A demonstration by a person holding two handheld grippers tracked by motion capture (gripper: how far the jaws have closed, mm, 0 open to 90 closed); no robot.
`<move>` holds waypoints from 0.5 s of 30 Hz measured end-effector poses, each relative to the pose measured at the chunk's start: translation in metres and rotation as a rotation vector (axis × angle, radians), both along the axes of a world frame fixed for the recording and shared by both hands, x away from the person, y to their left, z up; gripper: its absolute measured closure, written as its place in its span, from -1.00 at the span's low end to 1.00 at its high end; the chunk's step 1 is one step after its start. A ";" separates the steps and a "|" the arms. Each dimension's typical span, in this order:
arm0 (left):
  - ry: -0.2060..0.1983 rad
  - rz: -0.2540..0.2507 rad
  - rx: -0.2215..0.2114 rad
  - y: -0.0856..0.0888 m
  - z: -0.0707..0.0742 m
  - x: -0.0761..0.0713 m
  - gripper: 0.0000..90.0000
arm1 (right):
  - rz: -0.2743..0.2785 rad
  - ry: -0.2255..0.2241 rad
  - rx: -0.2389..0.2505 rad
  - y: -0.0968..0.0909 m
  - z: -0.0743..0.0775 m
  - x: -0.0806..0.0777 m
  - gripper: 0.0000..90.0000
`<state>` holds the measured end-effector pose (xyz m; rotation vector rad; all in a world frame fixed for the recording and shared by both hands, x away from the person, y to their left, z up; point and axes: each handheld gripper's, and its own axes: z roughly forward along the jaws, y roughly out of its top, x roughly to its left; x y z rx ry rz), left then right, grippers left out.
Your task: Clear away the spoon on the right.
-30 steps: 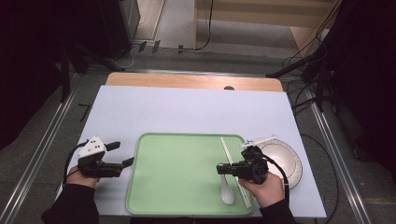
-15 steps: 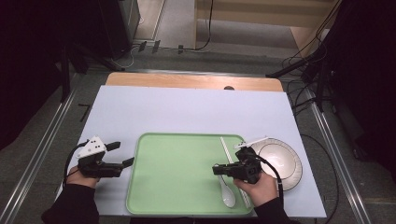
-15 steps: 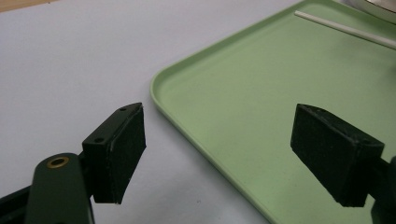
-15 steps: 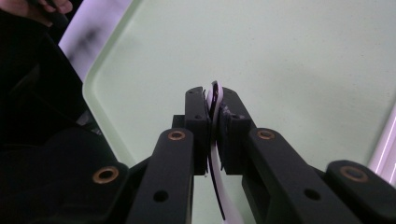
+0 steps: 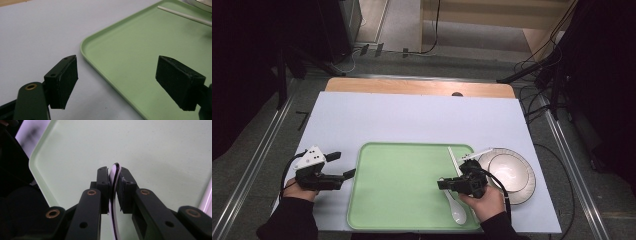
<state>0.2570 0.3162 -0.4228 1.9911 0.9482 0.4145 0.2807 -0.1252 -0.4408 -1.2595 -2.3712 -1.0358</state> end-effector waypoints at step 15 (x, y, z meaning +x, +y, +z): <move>-0.001 -0.001 -0.005 0.000 0.000 0.000 -0.60 | 0.008 0.014 -0.062 0.006 -0.012 0.003 0.74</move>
